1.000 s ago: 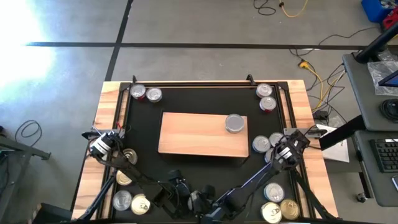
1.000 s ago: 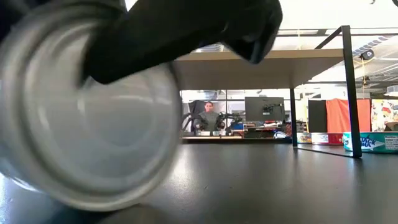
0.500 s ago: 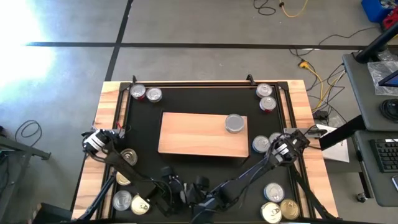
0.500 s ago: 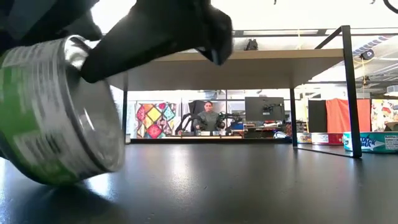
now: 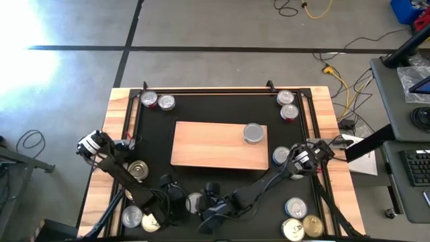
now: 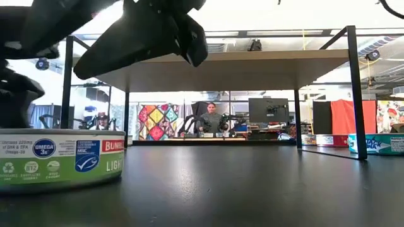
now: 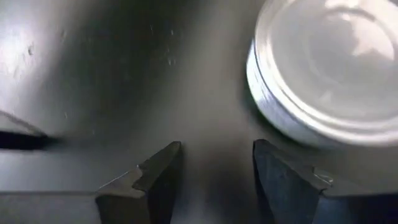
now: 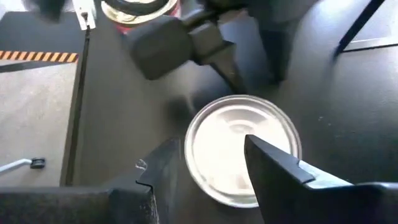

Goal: Stack canned seafood by type on shelf
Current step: Stack the green white tuna can on top of the green white tuna can on the shelf

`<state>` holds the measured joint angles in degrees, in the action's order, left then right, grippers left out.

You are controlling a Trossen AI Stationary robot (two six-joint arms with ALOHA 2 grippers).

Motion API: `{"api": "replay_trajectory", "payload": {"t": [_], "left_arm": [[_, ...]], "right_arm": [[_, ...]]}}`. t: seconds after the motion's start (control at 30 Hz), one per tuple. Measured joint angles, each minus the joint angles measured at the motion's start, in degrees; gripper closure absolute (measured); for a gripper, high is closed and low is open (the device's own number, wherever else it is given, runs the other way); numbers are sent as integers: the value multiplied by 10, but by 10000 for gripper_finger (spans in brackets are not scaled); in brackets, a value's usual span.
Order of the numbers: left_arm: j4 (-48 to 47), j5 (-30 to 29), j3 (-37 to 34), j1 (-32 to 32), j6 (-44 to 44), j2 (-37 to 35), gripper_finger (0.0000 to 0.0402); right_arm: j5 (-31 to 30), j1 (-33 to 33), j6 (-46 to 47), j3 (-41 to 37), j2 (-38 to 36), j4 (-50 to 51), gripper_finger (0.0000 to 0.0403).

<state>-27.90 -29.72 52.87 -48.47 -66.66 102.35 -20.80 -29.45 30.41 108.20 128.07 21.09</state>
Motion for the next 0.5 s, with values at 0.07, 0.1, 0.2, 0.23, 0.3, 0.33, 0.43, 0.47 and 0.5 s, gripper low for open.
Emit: {"api": "replay_trajectory", "payload": {"t": [0.07,0.1,0.2,0.23,0.3,0.33,0.43,0.47,0.5], "left_arm": [[-12,8,5,-8,-4,-2,209],[-21,13,9,-11,-4,-2,209],[-60,31,21,-22,-13,-3,209],[-72,34,25,-27,-19,-3,209],[-80,39,29,-37,-36,-3,209],[-80,41,32,-43,-47,-3,209],[-57,41,37,-56,-81,-3,210],[-43,39,37,-59,-86,-2,210],[-29,36,36,-61,-91,0,210]], "right_arm": [[5,-1,0,2,0,9,229],[15,-2,-2,3,0,16,228],[39,-5,7,12,-1,65,222],[39,-6,17,17,-1,90,219],[38,-10,31,32,-2,143,212],[35,-12,37,38,-3,171,207],[3,-21,72,53,-5,262,189],[-13,-26,91,56,-5,296,182],[-30,-30,111,59,-5,326,174]]}}
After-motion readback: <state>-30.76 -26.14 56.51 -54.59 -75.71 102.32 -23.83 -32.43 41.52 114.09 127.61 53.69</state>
